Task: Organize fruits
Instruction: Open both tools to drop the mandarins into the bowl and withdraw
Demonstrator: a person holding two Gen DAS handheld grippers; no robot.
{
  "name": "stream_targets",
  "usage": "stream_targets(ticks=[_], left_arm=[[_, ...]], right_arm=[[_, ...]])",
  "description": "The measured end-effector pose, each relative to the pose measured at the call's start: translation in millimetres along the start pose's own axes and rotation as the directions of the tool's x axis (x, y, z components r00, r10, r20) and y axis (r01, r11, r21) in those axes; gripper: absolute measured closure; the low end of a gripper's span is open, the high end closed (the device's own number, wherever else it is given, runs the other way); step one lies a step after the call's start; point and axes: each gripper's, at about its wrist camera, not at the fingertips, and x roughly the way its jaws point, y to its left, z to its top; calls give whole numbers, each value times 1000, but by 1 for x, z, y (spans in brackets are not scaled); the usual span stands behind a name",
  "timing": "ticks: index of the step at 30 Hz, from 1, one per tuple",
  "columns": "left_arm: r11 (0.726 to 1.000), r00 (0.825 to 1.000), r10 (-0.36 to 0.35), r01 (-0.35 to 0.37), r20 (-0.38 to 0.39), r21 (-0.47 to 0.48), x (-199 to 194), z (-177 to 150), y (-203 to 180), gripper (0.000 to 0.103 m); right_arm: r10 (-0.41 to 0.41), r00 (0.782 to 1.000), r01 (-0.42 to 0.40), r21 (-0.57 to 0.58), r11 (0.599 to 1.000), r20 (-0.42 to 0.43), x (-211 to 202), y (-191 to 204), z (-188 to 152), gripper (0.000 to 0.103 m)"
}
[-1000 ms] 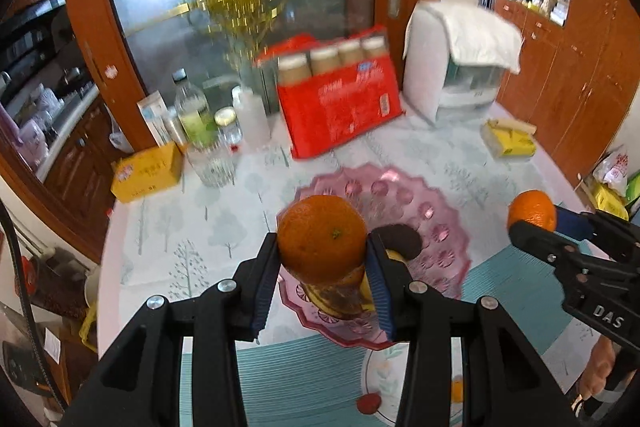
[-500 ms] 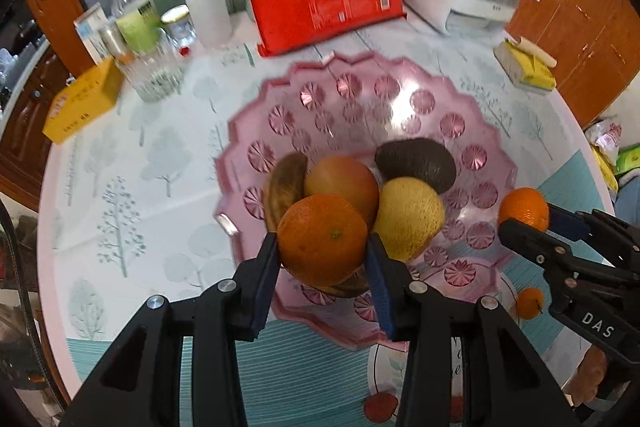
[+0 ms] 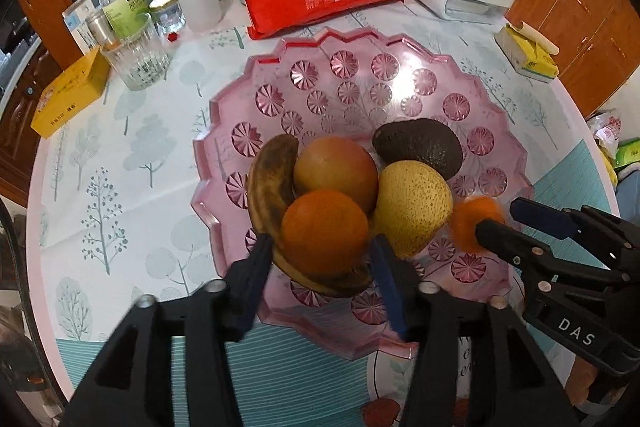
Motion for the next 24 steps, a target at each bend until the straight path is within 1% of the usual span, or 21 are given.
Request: stream_targets(ticks=[1, 4, 8, 14, 19, 24], left_arm=[[1000, 1000, 4, -4, 7, 2, -2, 0, 0, 43], [1000, 1000, 11, -11, 20, 5, -6, 0, -1, 40], [1000, 999, 22, -23, 36, 3, -13, -1, -2, 34], [1000, 998, 30, -30, 56, -1, -25, -4, -3, 33], [999, 996, 40, -40, 84, -6, -39, -6, -5, 26], [999, 994, 42, -41, 103, -13, -53, -11, -7, 25]], right_arm=[[1, 1000, -1, -5, 1000, 11, -2, 1, 0, 56], [-7, 999, 7, -15, 1000, 34, -8, 3, 1, 52], [-6, 999, 7, -24, 1000, 48, -13, 6, 0, 52], [2, 998, 1, -34, 999, 64, -21, 9, -2, 52], [11, 997, -8, -37, 999, 79, -29, 11, -5, 52], [18, 996, -14, -38, 999, 89, -38, 11, -9, 52]])
